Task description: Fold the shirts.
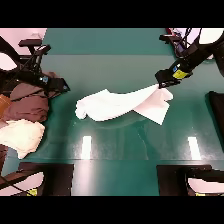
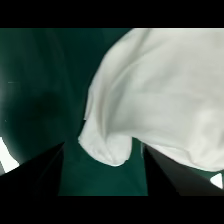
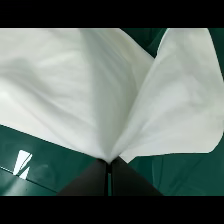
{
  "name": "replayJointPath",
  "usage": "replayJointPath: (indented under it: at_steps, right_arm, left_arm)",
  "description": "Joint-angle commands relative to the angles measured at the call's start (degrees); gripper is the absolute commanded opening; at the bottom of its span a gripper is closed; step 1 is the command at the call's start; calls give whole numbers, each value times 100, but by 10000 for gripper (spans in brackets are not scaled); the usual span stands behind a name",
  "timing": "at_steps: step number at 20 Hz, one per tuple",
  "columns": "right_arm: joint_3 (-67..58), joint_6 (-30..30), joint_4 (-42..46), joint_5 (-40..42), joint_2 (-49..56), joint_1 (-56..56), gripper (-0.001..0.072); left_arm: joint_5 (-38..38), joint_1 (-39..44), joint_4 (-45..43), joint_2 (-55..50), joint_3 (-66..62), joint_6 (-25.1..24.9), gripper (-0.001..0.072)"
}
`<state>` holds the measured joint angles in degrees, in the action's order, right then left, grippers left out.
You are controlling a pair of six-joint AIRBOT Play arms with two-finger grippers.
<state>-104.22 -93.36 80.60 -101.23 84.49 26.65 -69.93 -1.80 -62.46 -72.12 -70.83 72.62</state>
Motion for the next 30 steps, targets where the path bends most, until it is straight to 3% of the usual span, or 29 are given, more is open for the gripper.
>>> replayJointPath:
  at_steps: [1, 5, 7, 12, 18, 20, 25, 30]
  right_arm:
    - [-2, -2, -4, 35, -66, 4, 11]
    - [-2, -2, -4, 59, -66, 4, 12]
    - [-2, -2, -4, 57, -66, 4, 12]
    - [-2, -2, -7, 52, -66, 4, 12]
    - [-2, -2, -7, 81, -68, 4, 12]
    - [-4, -2, -2, 127, -68, 4, 12]
    - [-9, 0, 22, 170, -219, -13, 12]
    - [-15, 0, 13, 837, -1314, -393, 11]
  left_arm:
    - [151, -527, 396, -420, 450, 79, 570]
    - [310, -343, 597, -957, 1064, -20, 569]
    - [501, -127, 597, -1106, 1246, -17, 482]
    - [968, 409, 581, -1268, 1287, 87, 481]
    - [1034, 474, 699, -1270, 1290, 238, 478]
    - [1078, 474, 883, -1261, 1285, 212, 37]
    - [1010, 444, 951, -997, 761, 90, 25]
    - [938, -308, 949, 564, -977, 87, 24]
